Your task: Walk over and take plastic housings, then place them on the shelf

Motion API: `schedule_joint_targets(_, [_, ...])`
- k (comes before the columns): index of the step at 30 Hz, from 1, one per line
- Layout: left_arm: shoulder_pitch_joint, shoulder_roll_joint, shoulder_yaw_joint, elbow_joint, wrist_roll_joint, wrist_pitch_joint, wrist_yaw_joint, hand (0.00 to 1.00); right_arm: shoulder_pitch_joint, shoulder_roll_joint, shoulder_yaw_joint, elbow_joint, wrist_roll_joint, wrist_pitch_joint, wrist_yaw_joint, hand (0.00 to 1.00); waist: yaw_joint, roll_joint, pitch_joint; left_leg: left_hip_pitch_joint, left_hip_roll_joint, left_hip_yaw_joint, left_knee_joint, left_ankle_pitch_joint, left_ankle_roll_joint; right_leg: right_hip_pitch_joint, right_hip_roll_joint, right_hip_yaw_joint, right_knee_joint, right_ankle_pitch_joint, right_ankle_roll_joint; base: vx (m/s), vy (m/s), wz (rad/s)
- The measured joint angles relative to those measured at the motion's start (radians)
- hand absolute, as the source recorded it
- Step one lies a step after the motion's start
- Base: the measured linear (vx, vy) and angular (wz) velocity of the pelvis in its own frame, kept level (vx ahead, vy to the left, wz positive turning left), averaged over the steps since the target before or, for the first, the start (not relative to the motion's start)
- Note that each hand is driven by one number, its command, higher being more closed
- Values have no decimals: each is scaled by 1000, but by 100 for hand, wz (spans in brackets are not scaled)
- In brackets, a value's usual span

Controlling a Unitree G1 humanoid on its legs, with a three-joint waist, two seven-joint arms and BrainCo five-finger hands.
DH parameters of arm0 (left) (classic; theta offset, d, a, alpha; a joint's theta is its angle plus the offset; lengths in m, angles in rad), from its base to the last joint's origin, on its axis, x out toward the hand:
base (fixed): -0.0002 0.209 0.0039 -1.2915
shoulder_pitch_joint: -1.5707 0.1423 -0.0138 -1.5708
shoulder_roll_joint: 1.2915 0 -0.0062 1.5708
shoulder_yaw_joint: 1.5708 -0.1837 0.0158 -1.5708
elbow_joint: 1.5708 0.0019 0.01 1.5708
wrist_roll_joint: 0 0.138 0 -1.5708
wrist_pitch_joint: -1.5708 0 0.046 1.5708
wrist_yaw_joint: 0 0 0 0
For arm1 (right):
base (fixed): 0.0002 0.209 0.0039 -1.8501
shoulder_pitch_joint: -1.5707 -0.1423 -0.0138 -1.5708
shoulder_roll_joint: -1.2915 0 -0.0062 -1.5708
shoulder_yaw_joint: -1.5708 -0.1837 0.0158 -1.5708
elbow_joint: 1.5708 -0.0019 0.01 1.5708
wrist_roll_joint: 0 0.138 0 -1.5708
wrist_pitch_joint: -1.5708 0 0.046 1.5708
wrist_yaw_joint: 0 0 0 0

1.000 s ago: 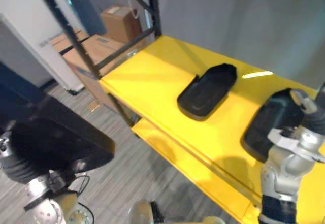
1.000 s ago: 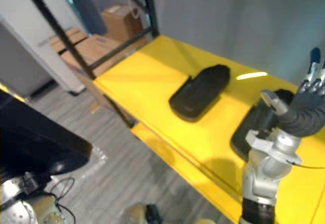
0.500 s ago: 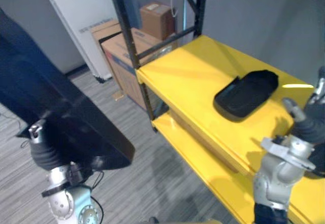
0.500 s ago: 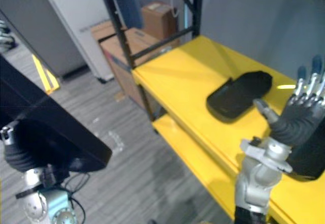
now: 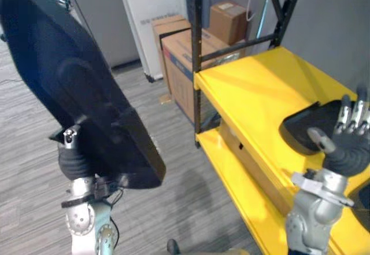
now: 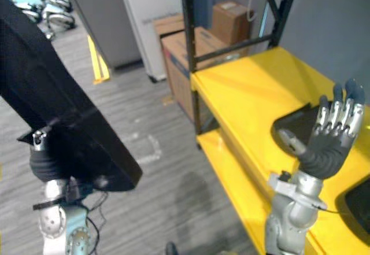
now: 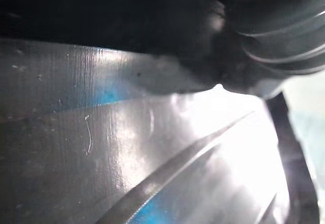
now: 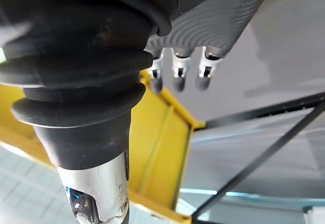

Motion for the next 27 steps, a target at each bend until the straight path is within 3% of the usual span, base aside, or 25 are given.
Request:
schedule_joint_targets(3, [-21,6,-4,-11,20,1,-34,100,5,0,-1,13,-1,13,-37,0,-1,-2,2,20,-6,-6,4,0,0,-9,-12,5,56,0,6,54,14,10])
schedule_joint_targets(5, [-46,15,-4,-11,20,7,-45,100,17,7,-1,27,-1,25,-57,0,-2,-4,4,34,-10,-6,4,-2,3,-51,-27,31,166,-2,11,36,36,1])
schedule_joint_targets(8, [-69,22,-4,-32,20,22,-70,100,53,41,0,32,-3,40,-66,0,-6,-27,18,53,-28,-6,3,-28,41,-170,-49,100,407,27,3,27,33,-3])
schedule_joint_targets(9, [-70,34,-25,-33,18,35,-75,100,78,54,0,34,-3,52,-63,0,-23,-20,25,60,-10,-19,4,-40,59,-233,-5,179,477,-10,-23,0,0,0])
schedule_joint_targets(11, [-74,49,-39,-32,12,42,-75,100,87,58,0,33,-3,56,-61,0,-36,-14,29,63,13,-32,3,-43,61,-244,51,212,417,-61,-20,14,-11,9])
schedule_joint_targets(13, [-86,68,-62,-25,11,49,-77,100,89,68,5,33,-9,61,-45,0,-51,-29,35,71,36,-19,3,-54,51,-294,123,212,261,-57,-5,39,-55,-10])
schedule_joint_targets(14, [-86,69,-69,-25,11,51,-77,100,91,68,12,33,-10,61,-41,0,-52,-37,33,75,36,-6,3,-57,46,-307,133,211,218,-47,4,92,-108,-33])
schedule_joint_targets(15, [-85,69,-78,-25,12,58,-77,100,92,68,32,33,-10,62,-36,0,-51,-53,36,89,29,19,4,-66,31,-315,147,207,123,-3,4,86,-123,-34])
schedule_joint_targets(16, [-83,67,-89,-22,14,62,-77,100,98,66,48,33,-10,62,-33,0,-56,-67,37,104,17,27,8,-86,13,-306,145,209,65,81,-16,116,-129,-25])
schedule_joint_targets(18, [-82,52,-134,-13,18,62,-77,100,109,47,43,33,-10,56,-34,0,-56,-51,35,129,28,40,9,-106,-3,-284,154,198,52,119,-26,154,-82,-17])
schedule_joint_targets(20, [-83,51,-199,-10,31,61,-79,100,109,20,38,33,-12,39,-44,0,-56,7,13,120,66,58,47,-146,-9,-280,181,179,44,96,-47,307,-80,-11])
schedule_joint_targets(21, [-85,50,-209,-7,36,60,-83,100,109,18,35,33,-14,30,-47,0,-61,15,9,119,75,60,71,-161,-5,-276,185,175,46,83,-50,284,-58,21])
schedule_joint_targets(22, [-95,47,-226,8,35,58,-93,100,109,19,27,33,-20,21,-56,0,-69,15,11,95,86,89,179,-181,-16,-247,184,173,47,58,-59,248,-61,18])
schedule_joint_targets(24, [-96,41,-231,21,34,57,-94,100,109,19,23,28,-20,-2,-60,0,-70,-5,22,8,135,124,494,-210,5,-185,173,172,40,29,-69,280,-136,1])
schedule_joint_targets(25, [-95,30,-232,21,31,54,-95,100,111,15,28,6,-20,-16,-61,0,-64,5,20,-99,207,119,757,-204,6,-150,192,178,28,17,-79,267,-123,-17])
schedule_joint_targets(27, [-91,8,-232,21,11,52,-99,100,111,7,44,-36,-20,-30,-60,0,-51,38,9,-197,293,105,1019,-217,12,-94,220,194,18,0,-93,380,2,-44])
